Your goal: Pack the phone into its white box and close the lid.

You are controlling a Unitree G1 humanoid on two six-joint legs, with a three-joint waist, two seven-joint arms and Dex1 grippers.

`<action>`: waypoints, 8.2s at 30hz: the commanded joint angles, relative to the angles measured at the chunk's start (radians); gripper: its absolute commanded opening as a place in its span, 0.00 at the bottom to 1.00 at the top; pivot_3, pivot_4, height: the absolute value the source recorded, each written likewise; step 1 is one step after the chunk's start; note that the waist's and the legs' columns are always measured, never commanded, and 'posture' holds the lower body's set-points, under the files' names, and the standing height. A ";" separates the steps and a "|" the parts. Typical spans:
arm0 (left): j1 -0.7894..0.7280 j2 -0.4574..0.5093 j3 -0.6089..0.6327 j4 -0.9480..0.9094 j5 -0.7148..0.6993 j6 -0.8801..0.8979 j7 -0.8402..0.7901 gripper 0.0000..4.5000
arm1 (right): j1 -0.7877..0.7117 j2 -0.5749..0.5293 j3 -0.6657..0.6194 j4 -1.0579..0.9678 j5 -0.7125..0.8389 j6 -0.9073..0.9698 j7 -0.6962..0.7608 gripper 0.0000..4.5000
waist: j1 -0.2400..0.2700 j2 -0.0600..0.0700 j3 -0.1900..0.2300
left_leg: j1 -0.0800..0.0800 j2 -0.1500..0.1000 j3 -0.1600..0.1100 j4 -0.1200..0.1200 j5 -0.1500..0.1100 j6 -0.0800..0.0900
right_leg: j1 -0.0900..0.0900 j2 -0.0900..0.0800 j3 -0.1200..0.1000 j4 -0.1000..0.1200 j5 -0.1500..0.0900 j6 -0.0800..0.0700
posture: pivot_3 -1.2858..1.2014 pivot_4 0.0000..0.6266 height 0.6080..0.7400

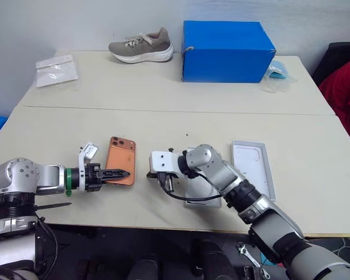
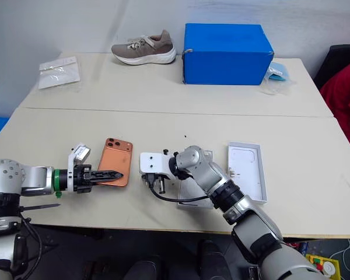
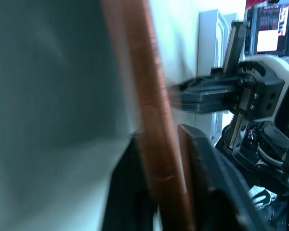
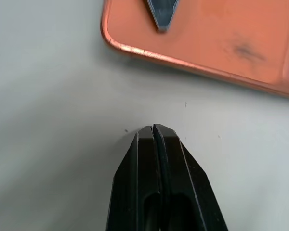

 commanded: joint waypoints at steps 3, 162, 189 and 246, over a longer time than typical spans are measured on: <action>0.015 0.009 0.051 -0.057 -0.051 0.000 -0.039 0.03 | 0.053 -0.062 -0.131 -0.288 0.161 0.104 0.043 0.00 | 0.004 -0.001 0.001 | -0.001 0.000 0.000 0.000 0.000 0.000 | -0.001 0.000 0.000 -0.001 0.000 0.000 | 0.52 0.24 1.00; -0.228 0.034 -0.614 -0.411 0.236 -0.977 -0.494 0.99 | 0.903 -0.506 -0.909 -1.158 0.809 0.810 -0.694 1.00 | 0.059 -0.008 0.007 | -0.009 0.000 -0.002 0.007 0.003 -0.002 | 0.002 -0.001 0.002 -0.013 0.002 0.010 | 0.52 0.24 1.00; -0.185 -0.125 -0.492 -0.317 0.554 -1.205 -0.590 1.00 | 0.686 -0.154 -0.742 -0.957 0.582 1.007 -1.100 0.10 | 0.057 -0.007 0.007 | -0.013 -0.002 -0.002 0.007 0.002 0.007 | 0.000 -0.001 0.002 -0.012 0.002 0.011 | 0.52 0.24 1.00; -0.117 -0.099 -0.495 -0.243 0.744 -1.291 -0.638 1.00 | 0.756 0.001 -0.603 -0.719 2.091 0.631 -1.409 0.21 | 0.037 -0.005 0.008 | -0.013 -0.001 -0.001 0.006 0.000 0.010 | 0.000 -0.002 0.002 -0.013 0.003 0.012 | 0.52 0.24 1.00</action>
